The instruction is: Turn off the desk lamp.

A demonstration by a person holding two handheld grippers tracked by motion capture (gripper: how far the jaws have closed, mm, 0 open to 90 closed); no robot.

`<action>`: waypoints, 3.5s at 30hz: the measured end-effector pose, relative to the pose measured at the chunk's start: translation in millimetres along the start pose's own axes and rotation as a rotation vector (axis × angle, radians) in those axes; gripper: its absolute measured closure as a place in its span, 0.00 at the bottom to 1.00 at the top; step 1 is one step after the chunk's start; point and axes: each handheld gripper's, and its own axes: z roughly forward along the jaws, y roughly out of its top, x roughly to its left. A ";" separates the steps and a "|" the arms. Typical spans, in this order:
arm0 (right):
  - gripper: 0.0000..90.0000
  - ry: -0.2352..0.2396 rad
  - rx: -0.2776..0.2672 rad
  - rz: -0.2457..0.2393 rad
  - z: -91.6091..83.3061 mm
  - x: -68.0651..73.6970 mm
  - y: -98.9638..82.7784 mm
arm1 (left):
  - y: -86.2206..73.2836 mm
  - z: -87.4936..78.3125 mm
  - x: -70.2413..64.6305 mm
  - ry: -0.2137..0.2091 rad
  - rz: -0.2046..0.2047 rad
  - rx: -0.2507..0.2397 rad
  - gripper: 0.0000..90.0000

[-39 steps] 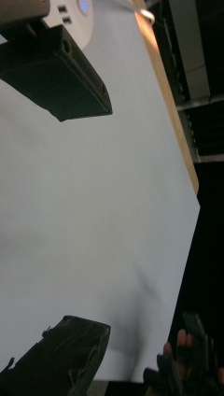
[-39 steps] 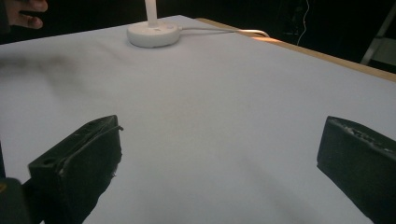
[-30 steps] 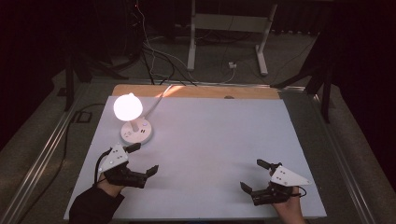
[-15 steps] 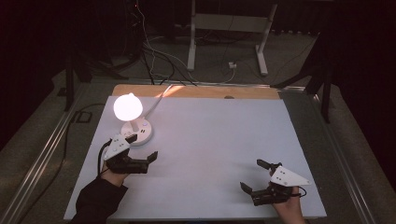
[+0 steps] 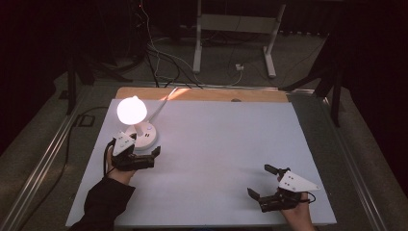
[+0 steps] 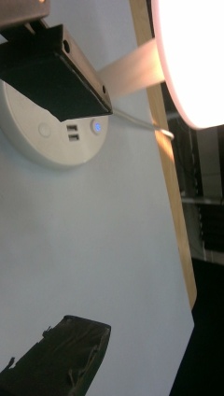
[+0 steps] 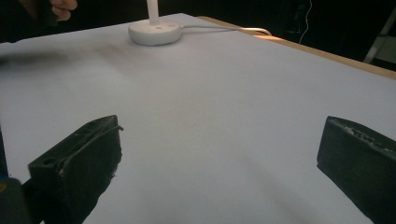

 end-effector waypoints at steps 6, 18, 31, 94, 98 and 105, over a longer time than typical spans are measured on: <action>0.00 0.001 -0.001 0.001 -0.1 -0.1 0.1 | 0.4 6.0 3.3 0.049 -0.030 0.012 0.01; 0.00 0.001 -0.004 -0.002 -0.7 -0.5 0.3 | -1.2 19.3 13.4 0.114 -0.084 0.057 0.09; 0.00 0.001 -0.004 -0.001 -0.9 -0.7 0.4 | -2.3 23.7 12.9 0.233 -0.051 0.064 0.47; 0.00 0.010 0.003 0.002 -0.4 -0.4 0.3 | -24.4 51.3 37.9 0.205 -0.071 0.216 1.00; 0.00 0.011 0.004 0.000 0.0 -0.5 0.2 | -24.5 51.3 37.9 0.203 -0.065 0.219 1.00; 0.00 0.012 0.007 0.000 0.5 -0.3 0.1 | -24.5 52.1 36.4 0.206 -0.056 0.224 1.00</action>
